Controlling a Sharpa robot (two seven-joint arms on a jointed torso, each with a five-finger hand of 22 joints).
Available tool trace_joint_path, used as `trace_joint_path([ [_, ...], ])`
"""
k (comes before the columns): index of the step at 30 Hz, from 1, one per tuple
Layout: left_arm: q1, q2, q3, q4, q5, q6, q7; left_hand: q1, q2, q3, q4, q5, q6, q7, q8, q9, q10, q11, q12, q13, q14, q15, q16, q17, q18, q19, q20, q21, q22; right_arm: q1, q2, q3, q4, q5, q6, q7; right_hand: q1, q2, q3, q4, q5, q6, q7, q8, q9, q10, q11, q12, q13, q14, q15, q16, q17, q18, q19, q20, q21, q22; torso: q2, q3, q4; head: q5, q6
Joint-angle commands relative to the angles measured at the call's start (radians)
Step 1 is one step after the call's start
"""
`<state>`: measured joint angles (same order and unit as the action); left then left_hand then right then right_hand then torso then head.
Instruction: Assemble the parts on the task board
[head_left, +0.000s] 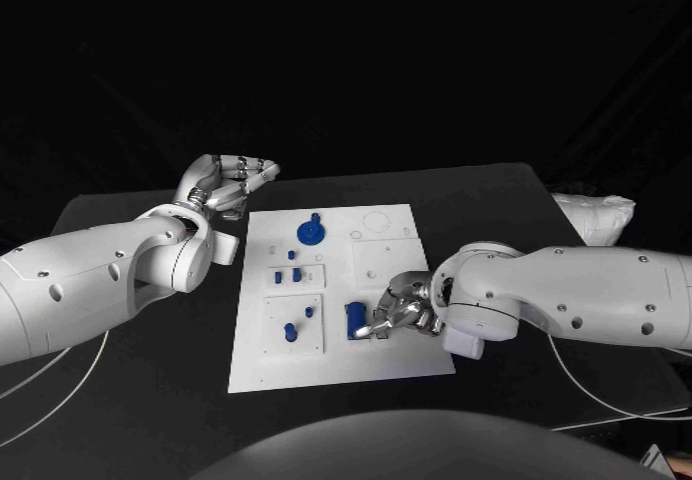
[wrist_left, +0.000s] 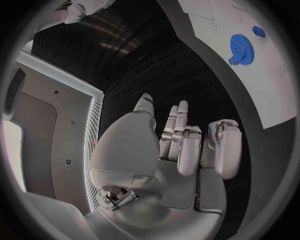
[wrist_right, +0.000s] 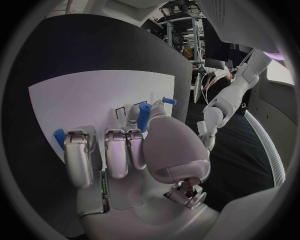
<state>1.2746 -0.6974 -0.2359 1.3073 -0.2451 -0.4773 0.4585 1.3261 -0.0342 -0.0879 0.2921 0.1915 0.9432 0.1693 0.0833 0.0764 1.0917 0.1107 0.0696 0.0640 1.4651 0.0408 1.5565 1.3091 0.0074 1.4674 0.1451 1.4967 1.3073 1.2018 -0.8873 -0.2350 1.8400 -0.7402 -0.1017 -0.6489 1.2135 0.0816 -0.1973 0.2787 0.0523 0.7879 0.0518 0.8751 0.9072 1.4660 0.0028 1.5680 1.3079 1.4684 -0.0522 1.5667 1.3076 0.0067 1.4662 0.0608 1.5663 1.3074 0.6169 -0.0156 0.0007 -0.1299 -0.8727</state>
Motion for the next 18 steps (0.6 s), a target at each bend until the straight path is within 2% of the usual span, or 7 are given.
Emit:
trace_joint_path([
  [1, 0.001, 0.001, 0.001, 0.003, -0.005, 0.016, 0.003, 0.001, 0.009, -0.008, 0.000, 0.004, -0.006, 0.001, -0.005, -0.001, -0.002, 0.003, 0.000, 0.001, 0.089, 0.005, -0.003, 0.222, 0.012, 0.045, 0.005, -0.001, 0.238, -0.003, 0.007, 0.000, -0.007, -0.034, 0.043, -0.013, 0.004, 0.013, -0.004, 0.000, -0.002, -0.007, 0.001, 0.007, 0.005, 0.105, -0.009, 0.003, 0.263, 0.102, -0.006, 0.004, 0.263, -0.007, 0.105, -0.006, 0.004, 0.263, 0.000, -0.0010, 0.0001, -0.001, 0.000],
  [9, 0.001, 0.000, 0.001, 0.004, -0.005, 0.015, 0.003, 0.001, 0.009, -0.008, 0.000, 0.004, -0.006, 0.001, -0.005, -0.001, -0.002, 0.003, 0.000, 0.001, 0.089, 0.005, -0.003, 0.222, 0.012, 0.045, 0.005, -0.001, 0.238, -0.006, 0.016, 0.000, -0.019, -0.048, 0.027, -0.008, 0.009, 0.035, 0.001, 0.000, -0.001, -0.005, -0.002, 0.012, 0.020, 0.105, -0.012, 0.003, 0.263, 0.102, -0.009, 0.004, 0.263, -0.007, 0.105, -0.008, 0.004, 0.263, 0.001, -0.0004, 0.0006, -0.001, 0.000],
  [14, 0.001, -0.001, 0.001, 0.005, -0.005, 0.015, 0.003, 0.001, 0.009, -0.008, 0.000, 0.004, -0.006, 0.001, -0.005, -0.001, -0.002, 0.003, 0.000, 0.001, 0.089, 0.005, -0.003, 0.222, 0.012, 0.045, 0.005, -0.001, 0.238, -0.008, 0.019, 0.000, -0.028, -0.053, 0.021, -0.008, 0.012, 0.059, 0.007, 0.002, 0.001, -0.004, -0.004, 0.012, 0.031, 0.105, -0.014, 0.003, 0.263, 0.102, -0.010, 0.004, 0.263, -0.007, 0.105, -0.009, 0.004, 0.263, 0.000, -0.0008, 0.0000, -0.001, 0.000],
  [18, 0.001, 0.000, 0.001, 0.004, -0.005, 0.015, 0.003, 0.001, 0.009, -0.008, 0.000, 0.004, -0.006, 0.001, -0.005, -0.001, -0.002, 0.003, 0.000, 0.001, 0.089, 0.005, -0.003, 0.222, 0.012, 0.045, 0.005, -0.001, 0.238, -0.008, 0.022, 0.000, -0.035, -0.055, 0.020, -0.010, 0.043, 0.080, 0.024, -0.015, 0.002, -0.004, -0.008, 0.010, 0.044, 0.105, -0.017, 0.003, 0.263, 0.102, -0.013, 0.004, 0.263, -0.007, 0.105, -0.012, 0.004, 0.263, 0.000, -0.0004, -0.0001, -0.001, 0.000],
])
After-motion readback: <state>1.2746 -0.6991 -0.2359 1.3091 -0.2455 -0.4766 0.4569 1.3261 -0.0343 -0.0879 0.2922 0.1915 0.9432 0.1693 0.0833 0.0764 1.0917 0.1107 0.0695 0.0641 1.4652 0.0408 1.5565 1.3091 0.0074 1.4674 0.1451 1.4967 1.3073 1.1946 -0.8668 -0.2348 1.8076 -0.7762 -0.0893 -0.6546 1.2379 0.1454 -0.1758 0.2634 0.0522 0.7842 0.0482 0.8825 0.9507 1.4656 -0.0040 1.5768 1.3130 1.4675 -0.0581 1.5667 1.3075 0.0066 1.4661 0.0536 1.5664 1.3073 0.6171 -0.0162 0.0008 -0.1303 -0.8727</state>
